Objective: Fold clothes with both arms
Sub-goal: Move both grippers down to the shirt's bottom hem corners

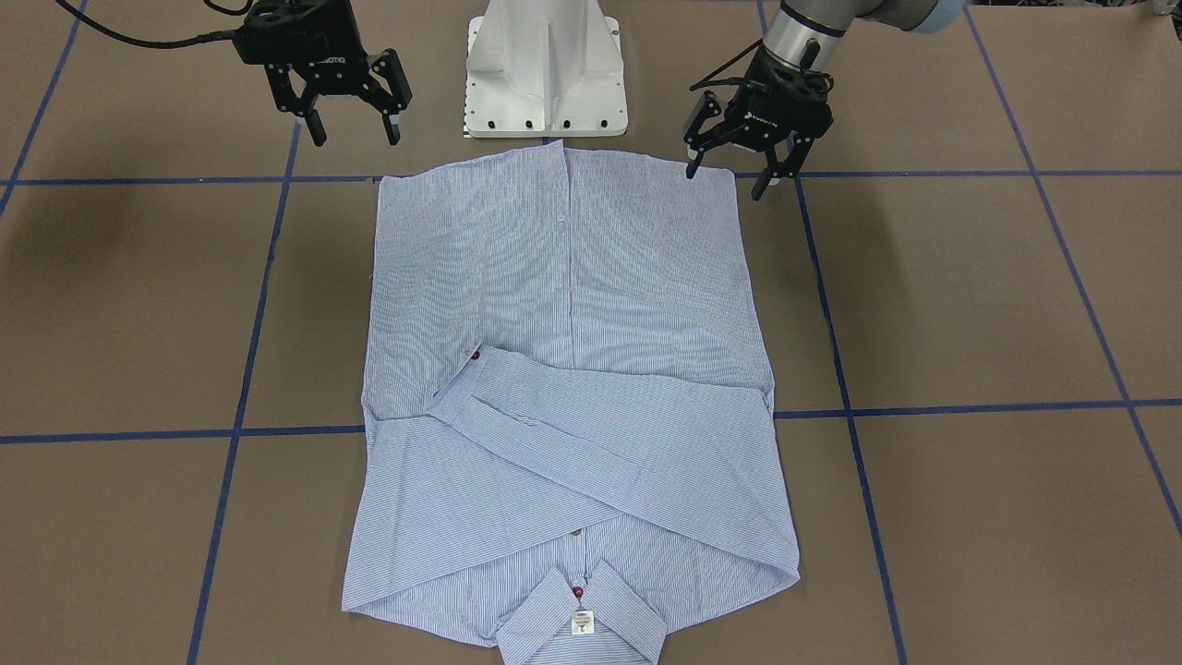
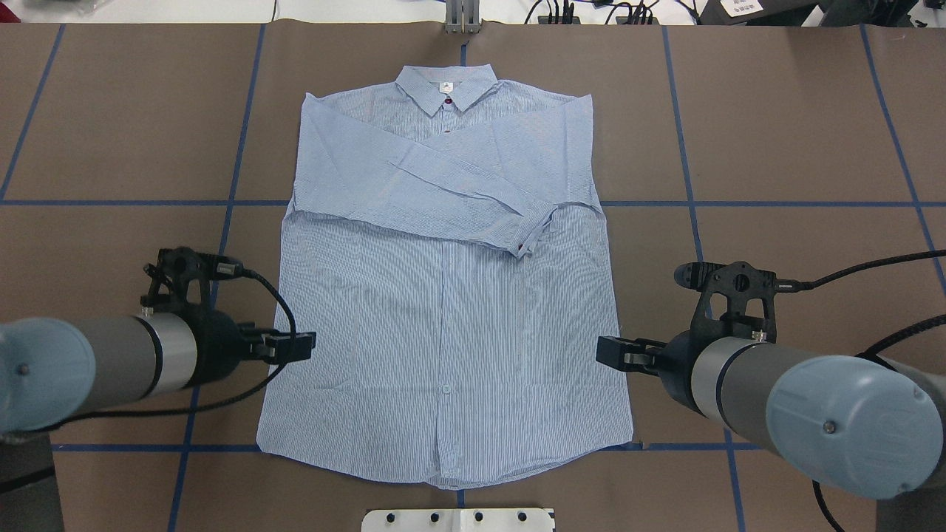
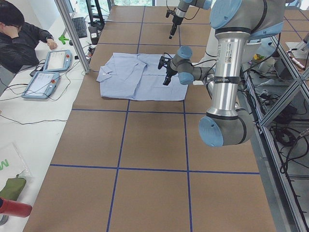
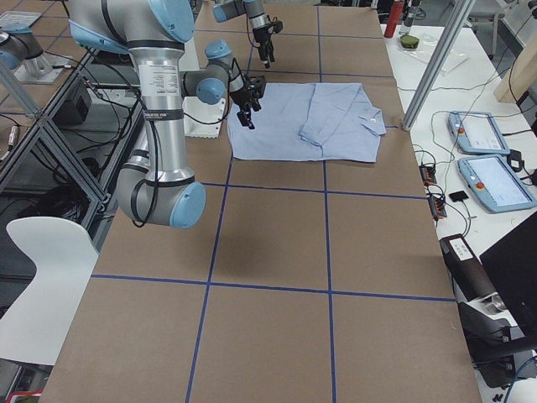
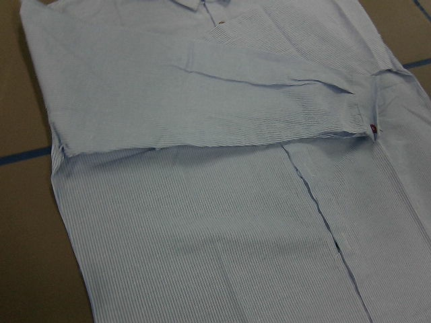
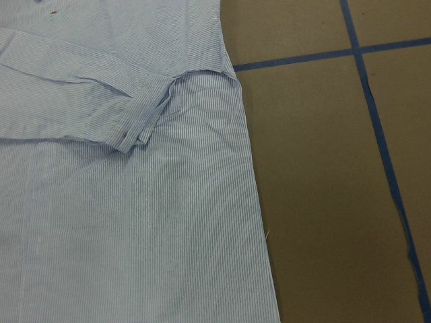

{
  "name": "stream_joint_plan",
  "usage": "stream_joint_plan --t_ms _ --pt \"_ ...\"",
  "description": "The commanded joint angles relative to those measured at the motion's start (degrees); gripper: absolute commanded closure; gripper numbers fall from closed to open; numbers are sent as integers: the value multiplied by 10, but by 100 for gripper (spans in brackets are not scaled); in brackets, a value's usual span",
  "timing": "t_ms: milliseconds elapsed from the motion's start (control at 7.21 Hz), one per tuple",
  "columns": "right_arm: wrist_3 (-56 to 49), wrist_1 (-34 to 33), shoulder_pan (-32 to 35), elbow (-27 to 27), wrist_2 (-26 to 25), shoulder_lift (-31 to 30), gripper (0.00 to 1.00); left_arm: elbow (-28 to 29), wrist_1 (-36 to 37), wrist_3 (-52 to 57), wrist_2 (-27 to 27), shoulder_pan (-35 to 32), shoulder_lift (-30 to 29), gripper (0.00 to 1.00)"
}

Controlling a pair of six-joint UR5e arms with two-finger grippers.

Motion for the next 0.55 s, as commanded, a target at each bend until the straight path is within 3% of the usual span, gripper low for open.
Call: stream_joint_plan --t_ms 0,416 --pt "6 75 -7 0 -10 -52 0 6 3 -99 55 91 36 0" --pt "6 92 -8 -1 -14 -67 0 39 4 -106 57 106 42 1"
